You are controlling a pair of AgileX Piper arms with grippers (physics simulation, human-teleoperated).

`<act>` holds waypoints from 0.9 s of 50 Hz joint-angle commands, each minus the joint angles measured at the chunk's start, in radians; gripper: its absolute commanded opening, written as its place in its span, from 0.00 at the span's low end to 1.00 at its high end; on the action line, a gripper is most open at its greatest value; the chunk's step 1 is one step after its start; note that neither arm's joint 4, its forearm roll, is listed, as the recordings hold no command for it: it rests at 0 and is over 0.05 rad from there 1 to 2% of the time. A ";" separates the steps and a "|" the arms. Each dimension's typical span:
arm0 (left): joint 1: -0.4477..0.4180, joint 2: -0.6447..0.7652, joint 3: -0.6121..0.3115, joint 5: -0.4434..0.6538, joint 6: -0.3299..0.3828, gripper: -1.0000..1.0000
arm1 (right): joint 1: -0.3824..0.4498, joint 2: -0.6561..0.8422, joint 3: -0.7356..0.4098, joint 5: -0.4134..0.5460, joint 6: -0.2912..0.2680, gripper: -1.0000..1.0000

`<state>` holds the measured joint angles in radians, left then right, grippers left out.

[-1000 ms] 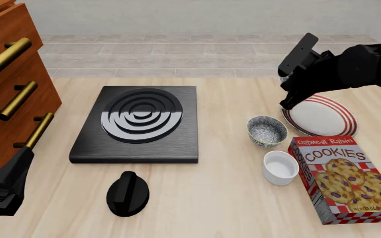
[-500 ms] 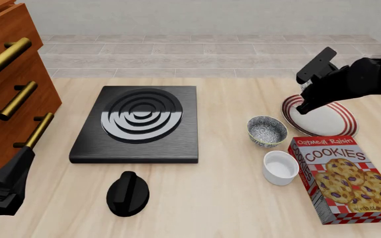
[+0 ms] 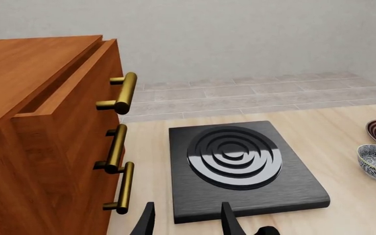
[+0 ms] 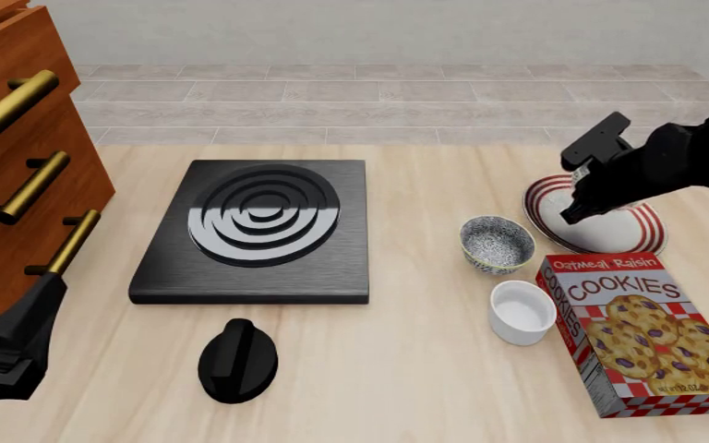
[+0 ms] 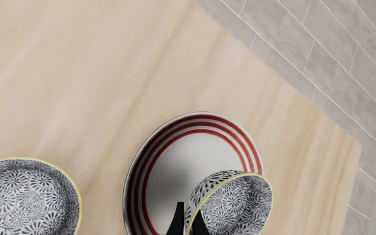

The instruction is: Pick the akita bowl from table center and place it on the plate.

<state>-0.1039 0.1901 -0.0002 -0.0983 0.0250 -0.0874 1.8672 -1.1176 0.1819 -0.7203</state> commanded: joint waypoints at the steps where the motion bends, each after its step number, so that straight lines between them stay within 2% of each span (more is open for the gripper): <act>1: 0.001 0.004 0.000 -0.003 -0.001 1.00 | -0.005 0.047 -0.032 0.020 0.000 0.00; 24: 0.000 0.006 0.000 -0.003 0.001 1.00 | 0.007 0.032 -0.002 0.019 -0.004 0.00; 29: -0.002 0.011 0.000 -0.007 0.000 1.00 | 0.010 0.037 -0.006 0.023 -0.002 0.00; 30: -0.003 0.015 0.000 -0.009 0.000 1.00 | 0.002 0.038 -0.021 0.032 0.017 0.00; 33: -0.004 0.013 0.000 -0.008 0.000 1.00 | -0.002 0.038 -0.032 0.032 0.028 0.00; 36: -0.004 0.013 0.000 -0.008 0.000 1.00 | 0.003 0.036 -0.021 0.030 0.017 0.00; 37: -0.005 0.014 0.000 -0.009 0.001 1.00 | -0.003 0.028 -0.019 0.021 0.015 1.00; 45: -0.006 0.015 0.000 -0.009 0.000 1.00 | 0.008 0.037 -0.014 0.026 0.007 1.00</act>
<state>-0.1078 0.2022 -0.0002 -0.1055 0.0254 -0.0838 1.9033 -1.1329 0.2082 -0.7127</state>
